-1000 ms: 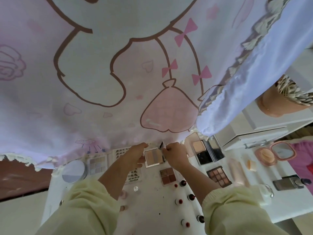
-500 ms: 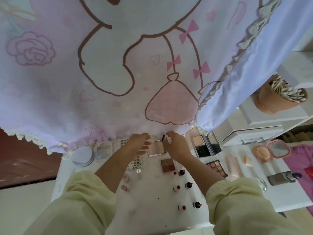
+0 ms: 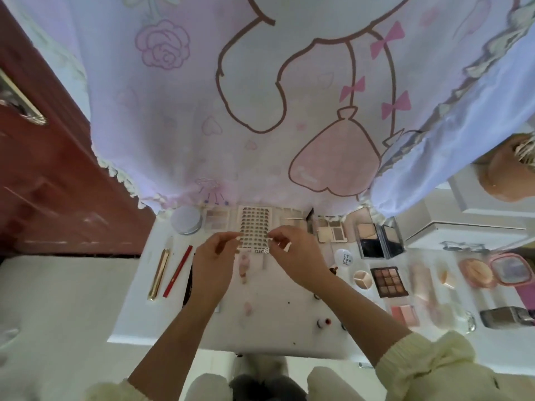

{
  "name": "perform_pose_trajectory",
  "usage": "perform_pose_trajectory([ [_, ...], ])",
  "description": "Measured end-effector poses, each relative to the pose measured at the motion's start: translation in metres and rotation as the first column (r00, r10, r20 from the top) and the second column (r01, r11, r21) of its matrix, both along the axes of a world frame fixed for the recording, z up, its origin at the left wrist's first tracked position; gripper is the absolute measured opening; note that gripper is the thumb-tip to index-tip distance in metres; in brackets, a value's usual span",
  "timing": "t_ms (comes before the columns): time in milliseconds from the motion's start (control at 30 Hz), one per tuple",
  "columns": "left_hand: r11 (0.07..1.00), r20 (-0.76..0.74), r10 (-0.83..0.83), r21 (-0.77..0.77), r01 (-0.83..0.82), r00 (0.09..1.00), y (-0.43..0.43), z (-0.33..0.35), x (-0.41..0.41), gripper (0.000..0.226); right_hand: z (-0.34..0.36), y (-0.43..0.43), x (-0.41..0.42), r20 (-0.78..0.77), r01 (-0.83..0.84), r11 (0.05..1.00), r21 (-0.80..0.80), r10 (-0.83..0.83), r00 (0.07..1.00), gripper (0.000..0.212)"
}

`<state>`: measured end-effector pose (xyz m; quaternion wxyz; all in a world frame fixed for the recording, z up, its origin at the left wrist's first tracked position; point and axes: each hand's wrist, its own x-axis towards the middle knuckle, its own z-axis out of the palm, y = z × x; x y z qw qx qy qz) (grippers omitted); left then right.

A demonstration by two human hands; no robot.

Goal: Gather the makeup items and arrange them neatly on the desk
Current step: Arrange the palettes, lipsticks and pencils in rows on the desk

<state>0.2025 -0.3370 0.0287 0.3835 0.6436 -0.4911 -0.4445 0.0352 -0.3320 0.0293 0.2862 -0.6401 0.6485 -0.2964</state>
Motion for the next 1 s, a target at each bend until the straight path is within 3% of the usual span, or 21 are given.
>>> perform_pose_trajectory([
  [200, 0.995, 0.154, -0.048, 0.099, 0.033, 0.987, 0.051, -0.049, 0.019, 0.014, -0.019, 0.034, 0.025, -0.096, -0.302, 0.939, 0.165, 0.32, 0.943, 0.021],
  [333, 0.973, 0.254, -0.171, 0.194, 0.124, 0.952, 0.071, -0.078, 0.022, 0.019, -0.031, 0.044, 0.035, -0.2, -0.32, 0.908, 0.272, 0.378, 0.904, 0.036],
  [467, 0.954, 0.352, -0.266, 0.227, 0.194, 0.898, 0.077, -0.093, 0.02, 0.032, -0.043, 0.05, 0.041, -0.272, -0.324, 0.895, 0.306, 0.409, 0.871, 0.029],
  [600, 0.93, 0.385, -0.345, 0.262, 0.257, 0.856, 0.078, -0.096, 0.014, 0.031, -0.051, 0.049, 0.039, -0.244, -0.295, 0.897, 0.33, 0.383, 0.891, 0.021],
  [767, 0.925, 0.427, -0.369, 0.252, 0.284, 0.825, 0.075, -0.099, 0.005, 0.007, -0.057, 0.051, 0.031, -0.179, -0.198, 0.914, 0.355, 0.274, 0.945, 0.021],
  [867, 0.922, 0.427, -0.381, 0.242, 0.303, 0.82, 0.075, -0.101, 0.003, 0.018, -0.063, 0.056, 0.026, -0.122, -0.14, 0.913, 0.384, 0.201, 0.972, 0.02],
  [1000, 0.911, 0.404, -0.413, 0.182, 0.37, 0.816, 0.073, -0.093, 0.004, 0.023, -0.063, 0.059, 0.012, 0.055, 0.007, 0.923, 0.385, -0.03, 0.998, 0.016],
])
